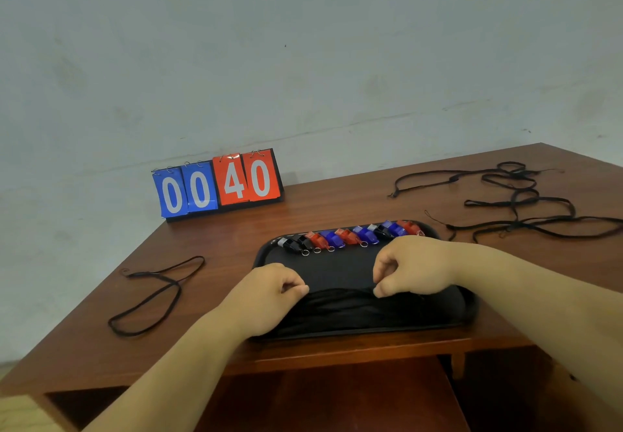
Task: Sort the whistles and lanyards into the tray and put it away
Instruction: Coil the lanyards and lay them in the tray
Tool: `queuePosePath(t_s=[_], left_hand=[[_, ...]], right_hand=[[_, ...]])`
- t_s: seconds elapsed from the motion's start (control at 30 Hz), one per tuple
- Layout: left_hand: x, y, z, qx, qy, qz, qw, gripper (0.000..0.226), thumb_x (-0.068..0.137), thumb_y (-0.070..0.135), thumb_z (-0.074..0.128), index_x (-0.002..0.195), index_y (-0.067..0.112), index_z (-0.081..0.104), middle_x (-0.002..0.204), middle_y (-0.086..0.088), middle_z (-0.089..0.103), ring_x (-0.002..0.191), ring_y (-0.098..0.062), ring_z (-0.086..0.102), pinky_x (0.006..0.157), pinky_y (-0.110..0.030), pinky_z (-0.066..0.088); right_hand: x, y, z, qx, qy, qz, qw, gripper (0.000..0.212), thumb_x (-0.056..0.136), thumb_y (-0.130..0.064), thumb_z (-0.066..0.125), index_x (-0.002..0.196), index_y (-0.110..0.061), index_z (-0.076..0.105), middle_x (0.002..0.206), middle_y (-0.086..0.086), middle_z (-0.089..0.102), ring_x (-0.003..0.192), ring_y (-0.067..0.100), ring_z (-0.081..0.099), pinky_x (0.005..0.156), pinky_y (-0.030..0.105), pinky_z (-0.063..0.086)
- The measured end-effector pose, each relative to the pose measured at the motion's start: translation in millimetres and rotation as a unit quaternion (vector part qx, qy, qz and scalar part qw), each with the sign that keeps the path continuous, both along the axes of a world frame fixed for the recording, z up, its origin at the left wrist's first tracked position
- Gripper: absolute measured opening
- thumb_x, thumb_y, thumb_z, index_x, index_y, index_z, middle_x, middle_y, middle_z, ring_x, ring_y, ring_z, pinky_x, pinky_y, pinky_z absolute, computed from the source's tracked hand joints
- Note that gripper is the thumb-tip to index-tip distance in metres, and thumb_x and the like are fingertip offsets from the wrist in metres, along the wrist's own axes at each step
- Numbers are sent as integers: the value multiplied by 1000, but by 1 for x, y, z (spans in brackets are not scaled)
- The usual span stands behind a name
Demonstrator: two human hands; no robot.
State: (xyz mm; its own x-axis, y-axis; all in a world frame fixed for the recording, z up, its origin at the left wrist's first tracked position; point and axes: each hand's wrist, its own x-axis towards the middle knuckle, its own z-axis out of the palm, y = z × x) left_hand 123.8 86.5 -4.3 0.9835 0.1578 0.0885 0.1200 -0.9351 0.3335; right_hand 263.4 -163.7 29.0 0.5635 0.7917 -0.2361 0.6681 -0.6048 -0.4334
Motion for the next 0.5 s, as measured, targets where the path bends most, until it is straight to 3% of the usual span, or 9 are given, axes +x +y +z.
queuePosePath(t_s=[0.17, 0.5], left_hand=[[-1, -7, -4, 7, -21, -16, 1000, 18, 99, 45, 60, 92, 34, 72, 93, 12, 59, 86, -6, 60, 85, -29, 51], [-3, -6, -7, 0, -19, -17, 1000, 17, 101, 42, 58, 86, 36, 64, 83, 16, 64, 78, -3, 60, 68, -22, 44]], right_hand=[[-7, 8, -11, 4, -64, 20, 998, 20, 98, -38, 63, 110, -29, 75, 102, -13, 70, 95, 4, 64, 94, 28, 52], [-10, 1, -14, 10, -47, 42, 998, 15, 97, -38, 64, 103, -30, 75, 101, -13, 70, 94, 5, 65, 93, 29, 53]])
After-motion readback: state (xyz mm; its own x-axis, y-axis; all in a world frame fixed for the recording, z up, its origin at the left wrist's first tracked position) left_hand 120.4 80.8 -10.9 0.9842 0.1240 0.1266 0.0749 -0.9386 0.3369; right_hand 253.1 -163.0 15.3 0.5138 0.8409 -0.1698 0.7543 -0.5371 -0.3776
